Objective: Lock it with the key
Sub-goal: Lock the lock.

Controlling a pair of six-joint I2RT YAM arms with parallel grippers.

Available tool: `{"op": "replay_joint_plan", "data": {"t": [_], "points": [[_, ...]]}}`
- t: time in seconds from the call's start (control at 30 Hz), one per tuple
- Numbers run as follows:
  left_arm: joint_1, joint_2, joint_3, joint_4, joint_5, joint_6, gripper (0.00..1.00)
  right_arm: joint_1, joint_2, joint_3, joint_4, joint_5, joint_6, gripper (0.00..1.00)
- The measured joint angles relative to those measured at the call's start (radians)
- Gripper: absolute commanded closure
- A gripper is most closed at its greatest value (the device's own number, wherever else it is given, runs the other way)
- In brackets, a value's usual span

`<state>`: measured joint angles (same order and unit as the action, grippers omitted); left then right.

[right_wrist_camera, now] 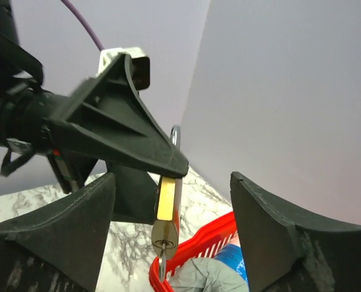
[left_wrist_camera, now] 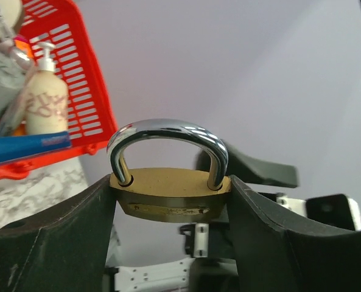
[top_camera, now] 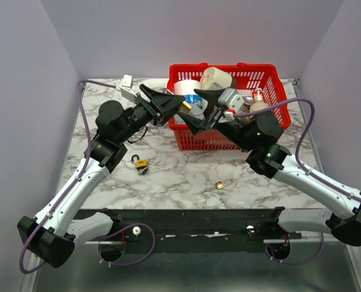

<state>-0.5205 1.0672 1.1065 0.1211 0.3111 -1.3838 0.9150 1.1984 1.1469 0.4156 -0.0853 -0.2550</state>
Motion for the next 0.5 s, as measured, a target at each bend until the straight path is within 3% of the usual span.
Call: {"op": "replay_joint_plan", "data": {"t": [0.1, 0.2, 0.5], "points": [[0.033, -0.020, -0.035, -0.034, 0.016, 0.047, 1.00, 0.000, -0.064, 0.004, -0.086, -0.024, 0.000, 0.16], [0.056, -0.045, -0.055, -0.039, 0.024, 0.079, 1.00, 0.000, -0.133, 0.003, -0.161, -0.055, -0.005, 0.32], [0.060, -0.078, -0.051, 0.010, 0.085, 0.121, 1.00, 0.001, -0.176, -0.003, -0.314, -0.118, -0.020, 0.46]]}}
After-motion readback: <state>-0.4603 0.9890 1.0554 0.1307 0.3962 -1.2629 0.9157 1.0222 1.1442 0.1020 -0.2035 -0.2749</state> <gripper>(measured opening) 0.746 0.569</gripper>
